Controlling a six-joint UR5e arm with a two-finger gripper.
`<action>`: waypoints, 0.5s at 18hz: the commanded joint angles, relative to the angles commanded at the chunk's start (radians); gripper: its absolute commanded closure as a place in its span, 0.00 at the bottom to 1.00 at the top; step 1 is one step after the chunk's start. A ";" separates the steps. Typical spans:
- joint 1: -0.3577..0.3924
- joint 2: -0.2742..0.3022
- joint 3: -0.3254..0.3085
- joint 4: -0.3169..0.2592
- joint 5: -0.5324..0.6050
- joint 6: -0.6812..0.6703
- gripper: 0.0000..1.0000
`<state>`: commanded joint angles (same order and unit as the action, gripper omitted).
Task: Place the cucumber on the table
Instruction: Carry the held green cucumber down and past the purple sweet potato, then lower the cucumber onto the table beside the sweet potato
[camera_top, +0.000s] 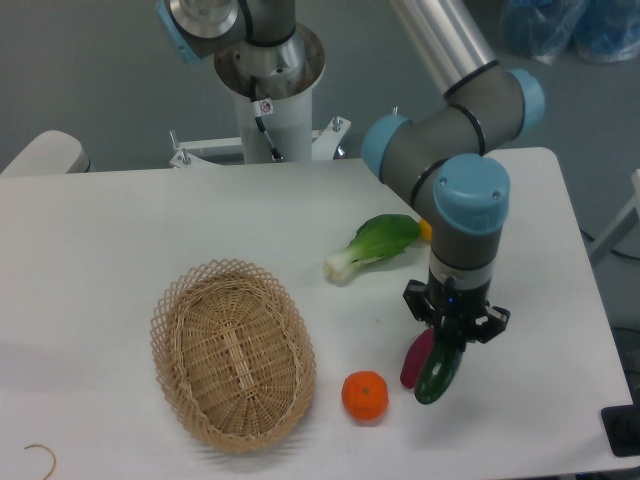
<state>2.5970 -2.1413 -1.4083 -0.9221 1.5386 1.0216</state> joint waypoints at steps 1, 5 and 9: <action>0.002 -0.015 0.003 0.026 0.000 0.005 0.57; 0.009 -0.064 0.009 0.112 0.003 0.026 0.57; 0.009 -0.092 0.022 0.118 0.005 0.029 0.57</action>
<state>2.6062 -2.2334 -1.3867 -0.8039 1.5432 1.0508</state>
